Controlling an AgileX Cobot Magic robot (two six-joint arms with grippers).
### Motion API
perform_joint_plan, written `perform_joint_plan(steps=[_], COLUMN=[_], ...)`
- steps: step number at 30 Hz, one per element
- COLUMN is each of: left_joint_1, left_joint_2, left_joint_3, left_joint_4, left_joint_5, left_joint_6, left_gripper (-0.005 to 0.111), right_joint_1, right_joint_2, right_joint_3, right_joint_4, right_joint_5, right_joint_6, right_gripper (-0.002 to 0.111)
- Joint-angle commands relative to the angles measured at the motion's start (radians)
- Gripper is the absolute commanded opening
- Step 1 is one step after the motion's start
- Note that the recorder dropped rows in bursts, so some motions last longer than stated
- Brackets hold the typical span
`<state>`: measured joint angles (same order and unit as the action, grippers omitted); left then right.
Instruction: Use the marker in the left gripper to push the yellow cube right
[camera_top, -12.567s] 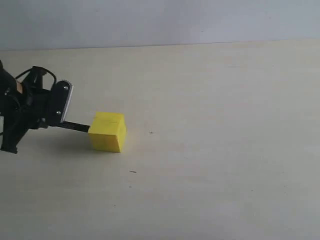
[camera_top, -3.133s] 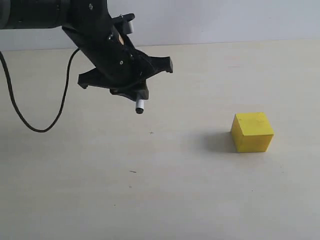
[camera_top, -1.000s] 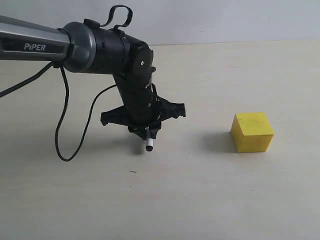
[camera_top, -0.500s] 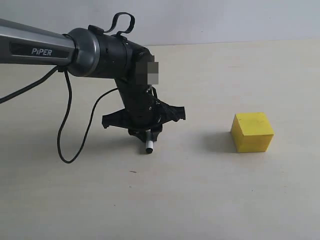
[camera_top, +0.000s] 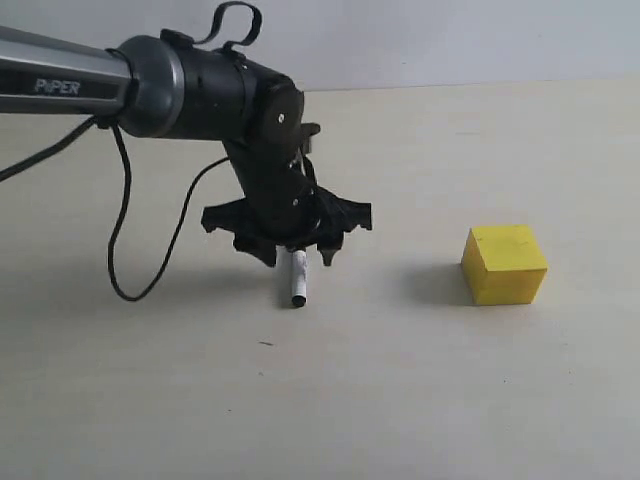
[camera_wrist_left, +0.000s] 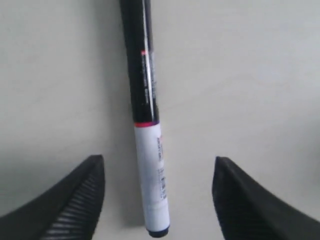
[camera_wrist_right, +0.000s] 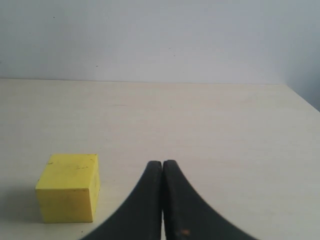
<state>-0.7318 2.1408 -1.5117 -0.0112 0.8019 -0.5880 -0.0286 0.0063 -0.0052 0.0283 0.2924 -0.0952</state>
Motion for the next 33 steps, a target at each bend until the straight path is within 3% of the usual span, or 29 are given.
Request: perform_joint_plan(steps=[1,4,5,9,13,16,19,22,24,29,33], left_joint_1=[-0.006,-0.022,-0.032,-0.088,-0.13,-0.136,-0.121,-0.096,-0.092,-0.092,-0.092], left_joint_2=[-0.114,-0.181,-0.206,-0.331,-0.506,-0.657,-0.831,-0.992,-1.101,-1.293,-1.381], left_joint_3=[-0.001,0.001,0.01,0.136,0.364,0.551,0.728,0.843,0.886,0.927,0.929], left_joint_4=[0.068,0.095,0.102,0.141,0.143,0.18,0.193,0.193,0.193,0.193,0.193], left_joint_5=[-0.001,0.011,0.012,-0.147,-0.452,-0.665,-0.782,-0.742,-0.605,-0.337,-0.234], left_joint_6=[0.074,0.115,0.138,0.183,0.195,0.196,0.199,0.201,0.201,0.201,0.201], left_gripper=[0.036,0.004,0.001,0.0,0.0,0.0,0.0,0.0,0.0,0.0,0.0], right_joint_1=[-0.006,-0.006,-0.006,-0.006,-0.006,-0.006,-0.006,-0.006,-0.006,-0.006,-0.006], right_joint_2=[-0.006,-0.006,-0.006,-0.006,-0.006,-0.006,-0.006,-0.006,-0.006,-0.006,-0.006], right_joint_3=[0.005,0.005,0.005,0.005,0.005,0.005,0.005,0.005,0.005,0.005,0.005], right_joint_4=[-0.001,-0.001,-0.001,-0.001,-0.001,-0.001,-0.001,-0.001,-0.001,-0.001,-0.001], right_joint_5=[-0.009,-0.009,-0.009,-0.009,-0.009,-0.009,-0.009,-0.009,-0.009,-0.009,-0.009], right_joint_6=[-0.005,-0.005,-0.005,-0.005,-0.005,-0.005,-0.005,-0.005,-0.005,-0.005,-0.005], right_gripper=[0.0,0.0,0.0,0.0,0.0,0.0,0.0,0.0,0.0,0.0,0.0])
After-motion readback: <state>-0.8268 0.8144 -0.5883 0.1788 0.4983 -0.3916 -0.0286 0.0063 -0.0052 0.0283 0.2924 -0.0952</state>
